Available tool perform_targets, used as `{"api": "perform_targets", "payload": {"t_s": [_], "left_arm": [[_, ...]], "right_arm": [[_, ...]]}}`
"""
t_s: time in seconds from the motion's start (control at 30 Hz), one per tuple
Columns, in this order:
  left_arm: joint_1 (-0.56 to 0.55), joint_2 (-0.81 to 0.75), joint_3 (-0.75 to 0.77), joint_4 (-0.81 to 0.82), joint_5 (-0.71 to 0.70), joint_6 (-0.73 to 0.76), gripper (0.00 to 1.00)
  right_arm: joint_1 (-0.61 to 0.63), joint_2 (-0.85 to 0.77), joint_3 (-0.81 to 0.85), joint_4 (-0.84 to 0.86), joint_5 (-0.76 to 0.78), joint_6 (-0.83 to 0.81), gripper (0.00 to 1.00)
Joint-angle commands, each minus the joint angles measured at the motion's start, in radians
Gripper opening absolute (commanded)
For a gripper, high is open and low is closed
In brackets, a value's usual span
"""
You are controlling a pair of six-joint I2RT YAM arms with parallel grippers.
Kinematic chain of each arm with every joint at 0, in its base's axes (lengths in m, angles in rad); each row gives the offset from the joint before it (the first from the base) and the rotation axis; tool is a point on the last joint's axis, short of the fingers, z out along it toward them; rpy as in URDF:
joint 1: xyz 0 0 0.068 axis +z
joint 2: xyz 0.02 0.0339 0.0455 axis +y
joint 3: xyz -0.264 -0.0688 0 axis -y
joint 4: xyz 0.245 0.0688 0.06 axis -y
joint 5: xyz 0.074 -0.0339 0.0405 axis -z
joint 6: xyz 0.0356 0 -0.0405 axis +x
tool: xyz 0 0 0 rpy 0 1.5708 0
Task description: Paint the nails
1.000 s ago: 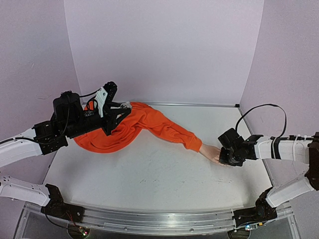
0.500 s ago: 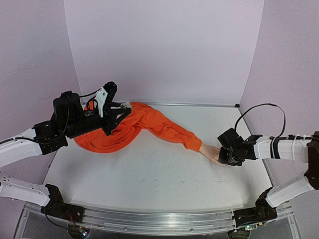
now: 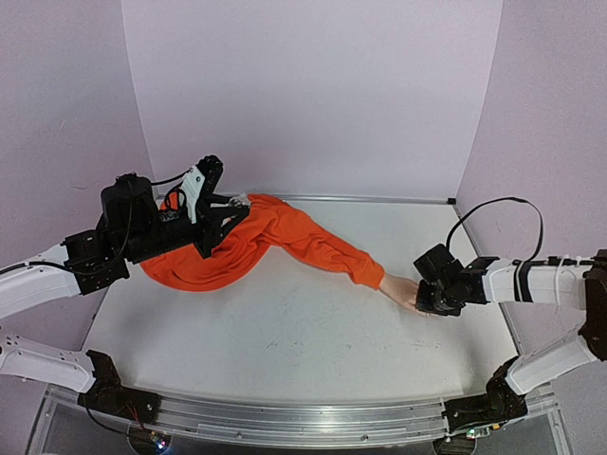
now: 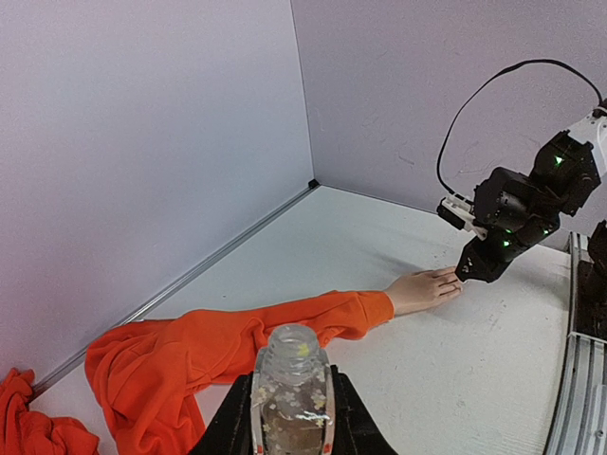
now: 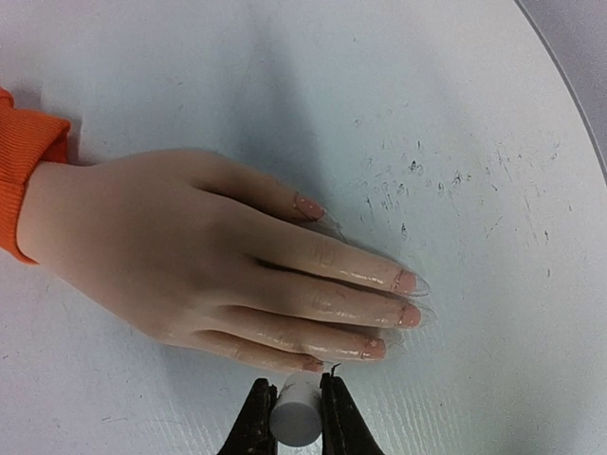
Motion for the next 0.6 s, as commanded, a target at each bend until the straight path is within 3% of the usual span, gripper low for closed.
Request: {"api": "perform_targets", "payload": {"t_s": [0.0,0.57], "left_arm": [[0.005,-0.031,0.006,0.047,0.012,-0.002,0.0],[0.005,-0.033,0.006,0.047,0.014,-0.005,0.0]], "right_arm": [[-0.003,0.02,0.037,-0.039,0.033,0.016,0.0],[-0.004,0.023,0.04,-0.086,0.073,0.067,0.0]]}}
